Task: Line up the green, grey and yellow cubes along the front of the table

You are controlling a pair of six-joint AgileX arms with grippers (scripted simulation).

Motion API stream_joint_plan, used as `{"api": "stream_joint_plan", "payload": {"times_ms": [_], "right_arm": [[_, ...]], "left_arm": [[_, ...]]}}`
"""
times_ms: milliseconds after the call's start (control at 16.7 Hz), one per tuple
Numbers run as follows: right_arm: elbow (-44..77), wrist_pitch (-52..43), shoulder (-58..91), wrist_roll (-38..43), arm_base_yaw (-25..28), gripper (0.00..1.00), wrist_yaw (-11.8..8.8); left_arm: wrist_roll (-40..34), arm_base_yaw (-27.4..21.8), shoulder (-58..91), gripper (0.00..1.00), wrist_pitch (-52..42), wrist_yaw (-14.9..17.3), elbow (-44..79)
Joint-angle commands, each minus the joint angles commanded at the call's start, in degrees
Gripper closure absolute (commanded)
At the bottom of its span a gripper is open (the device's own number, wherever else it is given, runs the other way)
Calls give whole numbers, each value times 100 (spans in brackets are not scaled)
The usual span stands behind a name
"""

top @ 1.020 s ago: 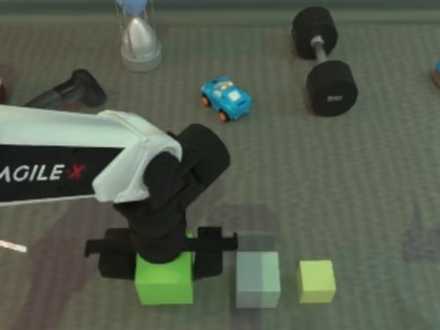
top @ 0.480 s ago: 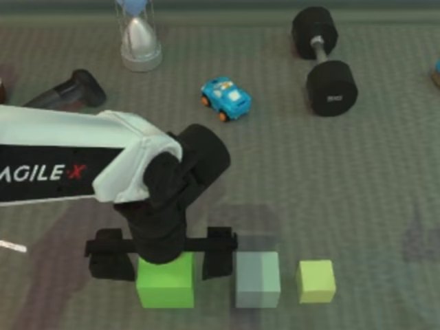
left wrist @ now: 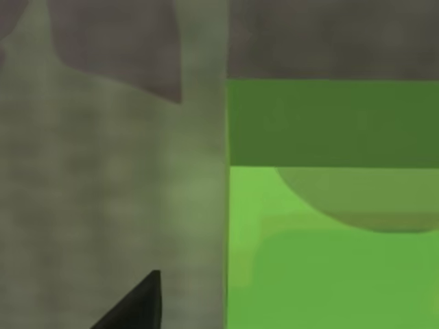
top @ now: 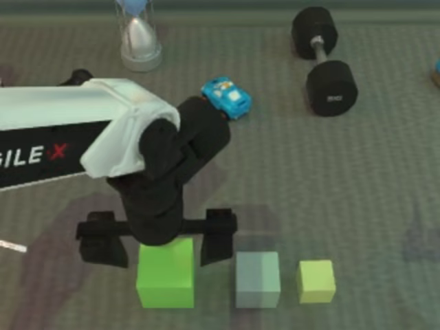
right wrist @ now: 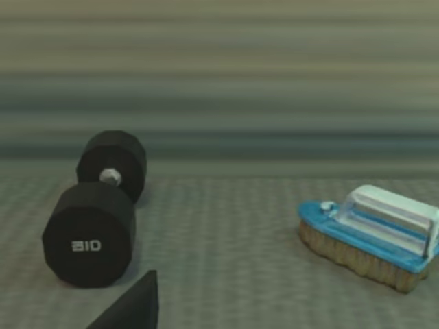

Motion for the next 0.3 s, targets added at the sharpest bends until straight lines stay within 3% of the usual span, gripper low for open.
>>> {"api": "stream_joint_plan", "payload": {"times_ms": [300], "right_arm": [[0,0,0,0,0,0,0]], "left_arm": [[17,45,-288,0,-621,1,395]]}}
